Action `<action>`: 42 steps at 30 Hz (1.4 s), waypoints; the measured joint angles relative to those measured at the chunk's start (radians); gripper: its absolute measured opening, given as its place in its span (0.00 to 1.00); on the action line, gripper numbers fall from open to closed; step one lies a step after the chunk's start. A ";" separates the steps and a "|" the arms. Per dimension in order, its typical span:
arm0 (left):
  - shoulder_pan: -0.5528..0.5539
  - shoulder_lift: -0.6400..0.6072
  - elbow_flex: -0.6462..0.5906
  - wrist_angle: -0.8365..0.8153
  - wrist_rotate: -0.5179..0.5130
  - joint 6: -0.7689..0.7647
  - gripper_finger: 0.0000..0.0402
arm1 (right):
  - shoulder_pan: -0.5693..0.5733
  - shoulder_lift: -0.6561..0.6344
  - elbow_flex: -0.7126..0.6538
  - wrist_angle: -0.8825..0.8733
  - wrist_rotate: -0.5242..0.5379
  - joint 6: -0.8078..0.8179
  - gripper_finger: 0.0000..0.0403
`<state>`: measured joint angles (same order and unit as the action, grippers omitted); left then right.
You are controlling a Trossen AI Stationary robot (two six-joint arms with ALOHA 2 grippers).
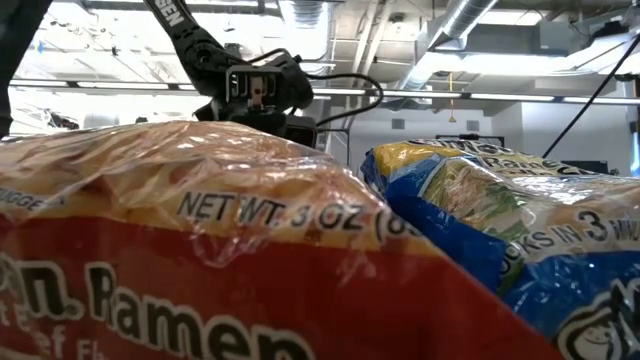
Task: Sort Maruchan noodles
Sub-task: Put the blue noodle pack into the middle white bin
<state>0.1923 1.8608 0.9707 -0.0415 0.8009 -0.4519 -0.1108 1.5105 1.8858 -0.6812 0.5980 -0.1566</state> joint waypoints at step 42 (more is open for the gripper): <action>-0.020 0.024 0.000 0.100 0.078 0.021 0.00 | 0.010 0.000 0.000 -0.025 0.003 0.004 0.35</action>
<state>0.1719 1.8851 0.9707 0.0580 0.8786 -0.4305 -0.1011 1.5105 1.8858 -0.7063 0.6006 -0.1527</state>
